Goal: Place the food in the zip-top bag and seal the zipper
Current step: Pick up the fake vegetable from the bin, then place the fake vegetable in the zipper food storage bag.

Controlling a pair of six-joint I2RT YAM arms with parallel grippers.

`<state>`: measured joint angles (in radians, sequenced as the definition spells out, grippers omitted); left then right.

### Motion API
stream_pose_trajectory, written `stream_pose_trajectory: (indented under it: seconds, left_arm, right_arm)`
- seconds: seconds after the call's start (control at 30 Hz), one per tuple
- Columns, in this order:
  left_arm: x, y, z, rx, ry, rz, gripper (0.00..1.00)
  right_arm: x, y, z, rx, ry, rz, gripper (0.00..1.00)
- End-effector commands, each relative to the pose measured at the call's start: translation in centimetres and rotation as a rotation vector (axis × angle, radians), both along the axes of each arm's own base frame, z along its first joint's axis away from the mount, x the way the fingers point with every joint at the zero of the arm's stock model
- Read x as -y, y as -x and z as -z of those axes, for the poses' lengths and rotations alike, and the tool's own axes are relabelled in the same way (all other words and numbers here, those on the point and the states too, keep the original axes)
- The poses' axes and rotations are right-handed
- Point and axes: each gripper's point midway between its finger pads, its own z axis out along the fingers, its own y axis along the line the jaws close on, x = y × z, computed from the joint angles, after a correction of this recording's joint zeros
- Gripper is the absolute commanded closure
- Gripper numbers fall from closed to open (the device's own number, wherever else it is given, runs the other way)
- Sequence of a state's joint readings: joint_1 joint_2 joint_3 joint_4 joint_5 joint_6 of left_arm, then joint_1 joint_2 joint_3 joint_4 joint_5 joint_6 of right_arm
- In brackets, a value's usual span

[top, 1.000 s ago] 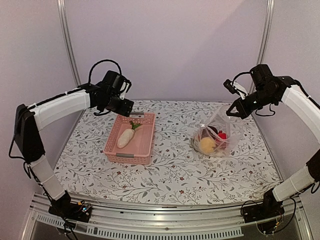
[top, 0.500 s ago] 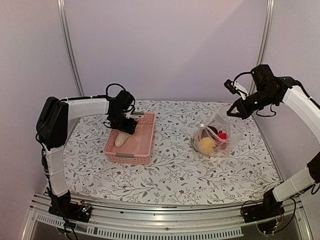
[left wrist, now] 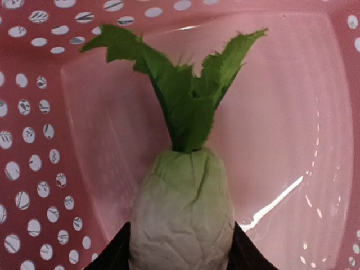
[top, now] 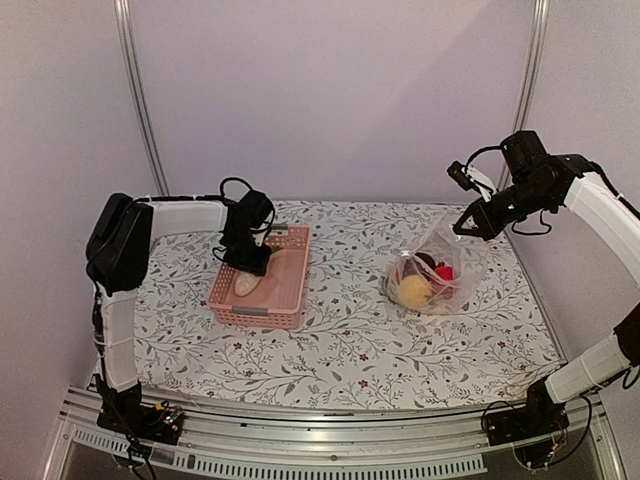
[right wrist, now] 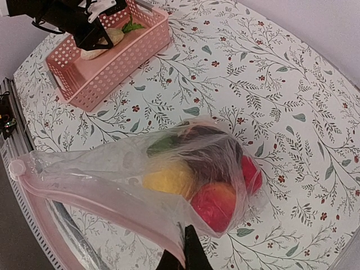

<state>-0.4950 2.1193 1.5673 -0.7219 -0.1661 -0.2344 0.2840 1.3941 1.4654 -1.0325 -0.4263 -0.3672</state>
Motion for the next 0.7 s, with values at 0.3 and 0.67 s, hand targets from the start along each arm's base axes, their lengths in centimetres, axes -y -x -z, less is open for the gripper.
stream_pose_trajectory:
  seconds: [0.3,0.67]
  left_arm:
    - [15.0,4.0,-30.3,0.683,0.540,0.357,0.68]
    - [29.3,21.3,-42.9,0.998,1.210,1.016,0.68]
  right_arm:
    - [0.4,0.9,0.2,0.001,0.027,-0.006,1.00]
    - [-0.5,1.7,-0.2,-0.014,0.002,-0.044,1.00]
